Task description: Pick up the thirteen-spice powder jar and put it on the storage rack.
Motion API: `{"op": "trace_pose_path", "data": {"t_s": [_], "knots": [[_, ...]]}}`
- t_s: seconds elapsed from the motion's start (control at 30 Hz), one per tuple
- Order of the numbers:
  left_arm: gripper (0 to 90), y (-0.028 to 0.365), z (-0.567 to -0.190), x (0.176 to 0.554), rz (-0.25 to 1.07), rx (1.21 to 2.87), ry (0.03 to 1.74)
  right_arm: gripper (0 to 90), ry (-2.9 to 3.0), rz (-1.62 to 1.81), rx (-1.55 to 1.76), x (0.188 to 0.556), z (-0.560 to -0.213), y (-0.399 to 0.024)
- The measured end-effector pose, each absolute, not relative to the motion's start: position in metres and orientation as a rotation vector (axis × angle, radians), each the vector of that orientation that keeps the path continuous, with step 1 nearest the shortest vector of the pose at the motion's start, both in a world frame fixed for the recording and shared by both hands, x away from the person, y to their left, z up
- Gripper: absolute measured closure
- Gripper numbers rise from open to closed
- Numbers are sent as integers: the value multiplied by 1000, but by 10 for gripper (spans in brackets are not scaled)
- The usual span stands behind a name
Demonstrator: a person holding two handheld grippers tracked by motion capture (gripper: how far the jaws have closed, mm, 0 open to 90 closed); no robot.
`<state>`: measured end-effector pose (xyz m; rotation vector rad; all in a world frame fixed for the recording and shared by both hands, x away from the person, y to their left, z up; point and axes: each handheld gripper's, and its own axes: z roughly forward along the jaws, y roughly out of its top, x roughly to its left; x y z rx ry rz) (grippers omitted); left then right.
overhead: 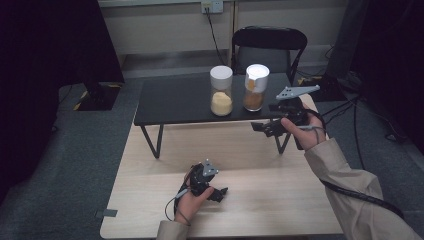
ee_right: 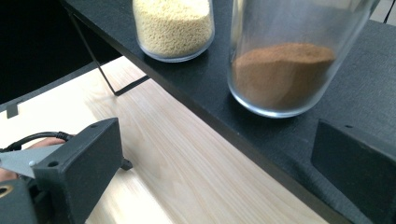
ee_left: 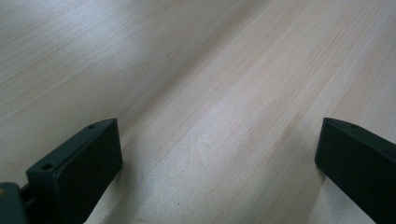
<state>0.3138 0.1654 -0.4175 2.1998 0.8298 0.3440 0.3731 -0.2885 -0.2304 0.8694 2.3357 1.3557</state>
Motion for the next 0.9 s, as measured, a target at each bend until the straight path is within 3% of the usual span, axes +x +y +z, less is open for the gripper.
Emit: {"op": "trace_pose_path", "data": {"t_s": [0.9], "knots": [[0,165,-417,314,345,2202,828,10,2362,1433,873,356,-274,-302]]}}
